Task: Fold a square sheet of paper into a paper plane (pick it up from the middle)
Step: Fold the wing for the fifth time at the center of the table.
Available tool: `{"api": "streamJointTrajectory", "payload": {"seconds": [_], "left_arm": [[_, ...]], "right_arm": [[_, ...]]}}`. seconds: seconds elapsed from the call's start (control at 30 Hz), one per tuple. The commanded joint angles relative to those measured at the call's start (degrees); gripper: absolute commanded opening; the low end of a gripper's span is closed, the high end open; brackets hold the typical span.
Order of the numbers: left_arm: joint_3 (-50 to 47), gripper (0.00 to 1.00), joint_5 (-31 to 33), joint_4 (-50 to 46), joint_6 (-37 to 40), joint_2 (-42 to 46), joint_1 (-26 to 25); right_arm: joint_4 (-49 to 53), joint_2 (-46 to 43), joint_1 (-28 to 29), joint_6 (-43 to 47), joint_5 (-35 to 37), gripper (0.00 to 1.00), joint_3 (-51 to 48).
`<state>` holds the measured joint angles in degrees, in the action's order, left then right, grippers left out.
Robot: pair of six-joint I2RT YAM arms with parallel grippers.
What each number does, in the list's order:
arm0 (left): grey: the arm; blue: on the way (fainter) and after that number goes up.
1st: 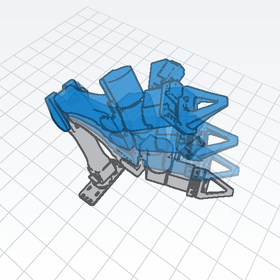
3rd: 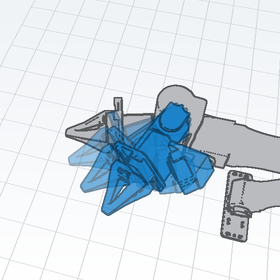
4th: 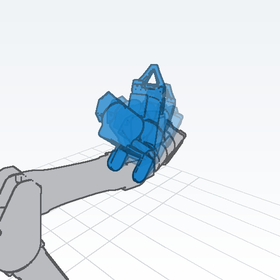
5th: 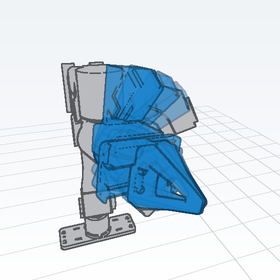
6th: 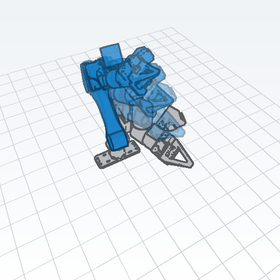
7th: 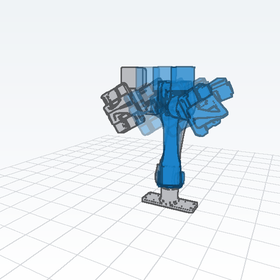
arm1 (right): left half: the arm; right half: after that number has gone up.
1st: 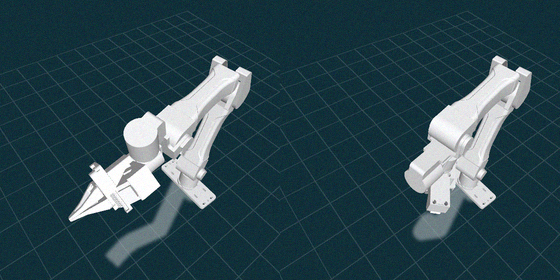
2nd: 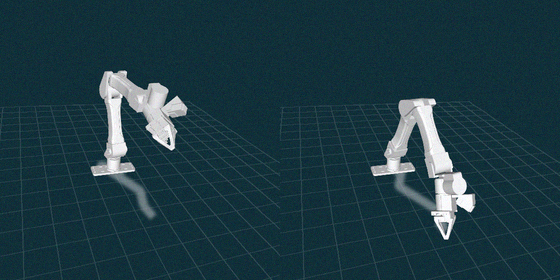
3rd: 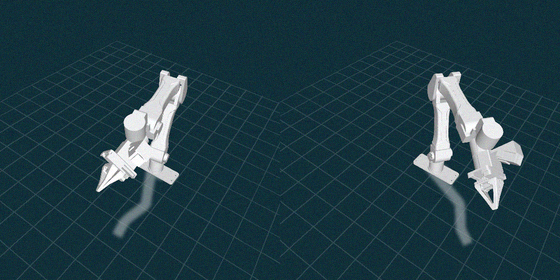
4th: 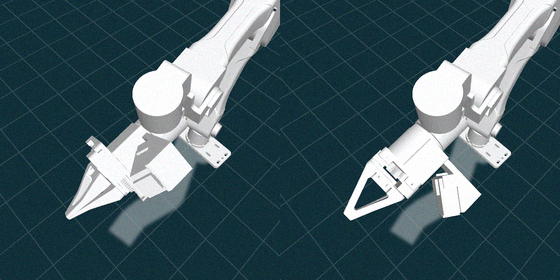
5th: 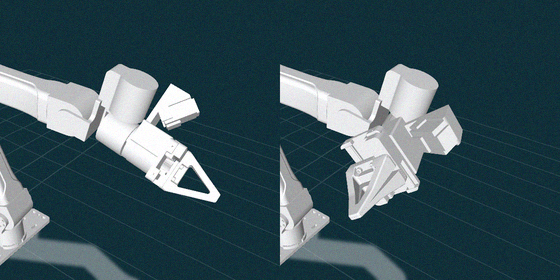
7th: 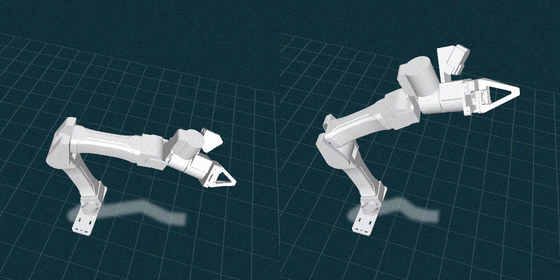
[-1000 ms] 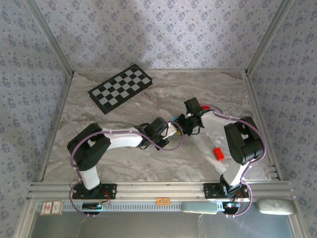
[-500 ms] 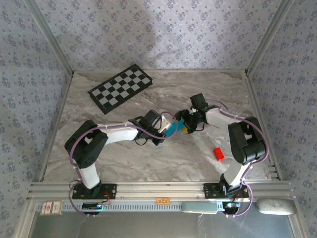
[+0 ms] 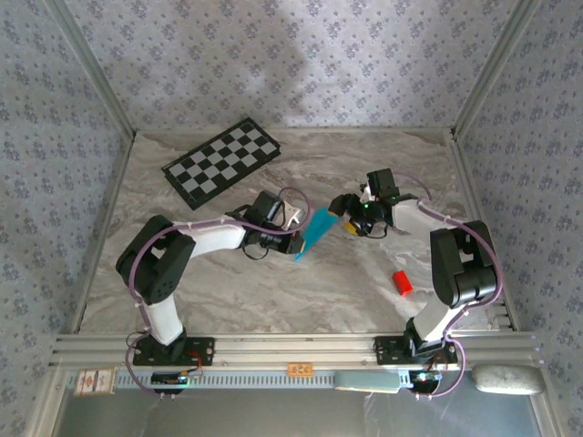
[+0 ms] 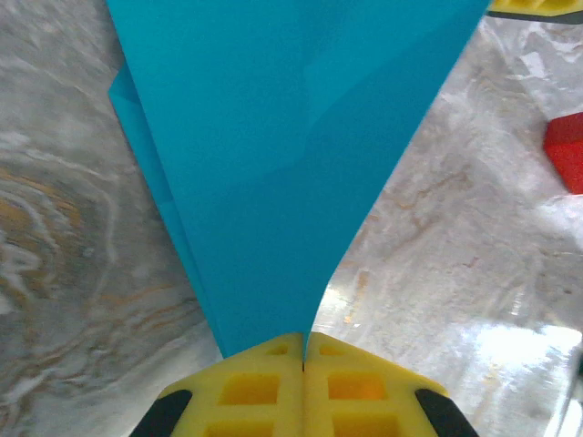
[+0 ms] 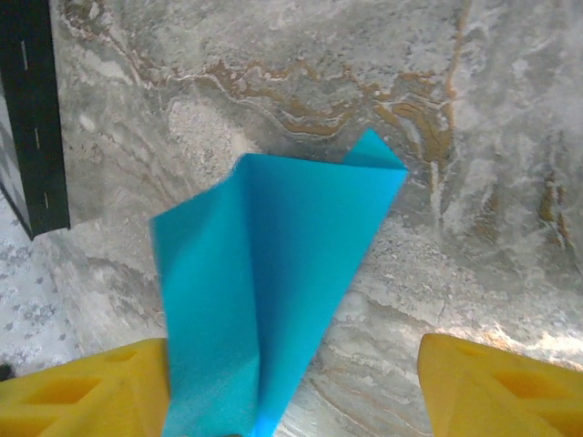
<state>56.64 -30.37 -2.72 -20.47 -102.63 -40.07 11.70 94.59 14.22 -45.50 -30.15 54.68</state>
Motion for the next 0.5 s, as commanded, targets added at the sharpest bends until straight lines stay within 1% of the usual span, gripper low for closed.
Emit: {"api": "streamJointTrajectory", "payload": {"seconds": [0.0,0.17,0.47], "left_arm": [[1.7,0.00,-6.3,1.7,-4.6,-2.3,0.9],[2.0,0.00,-9.2,4.4,-9.4,-4.3,2.0],[2.7,0.00,-12.6,6.5,-16.5,-7.9,3.1]], "right_arm": [[-3.9,-1.2,-0.4,4.0,-3.2,0.71,-2.1],[-9.5,-0.9,-0.5,6.6,-6.5,0.68,-4.8],[-15.2,1.2,0.7,8.9,-9.8,0.62,-7.4]]}}
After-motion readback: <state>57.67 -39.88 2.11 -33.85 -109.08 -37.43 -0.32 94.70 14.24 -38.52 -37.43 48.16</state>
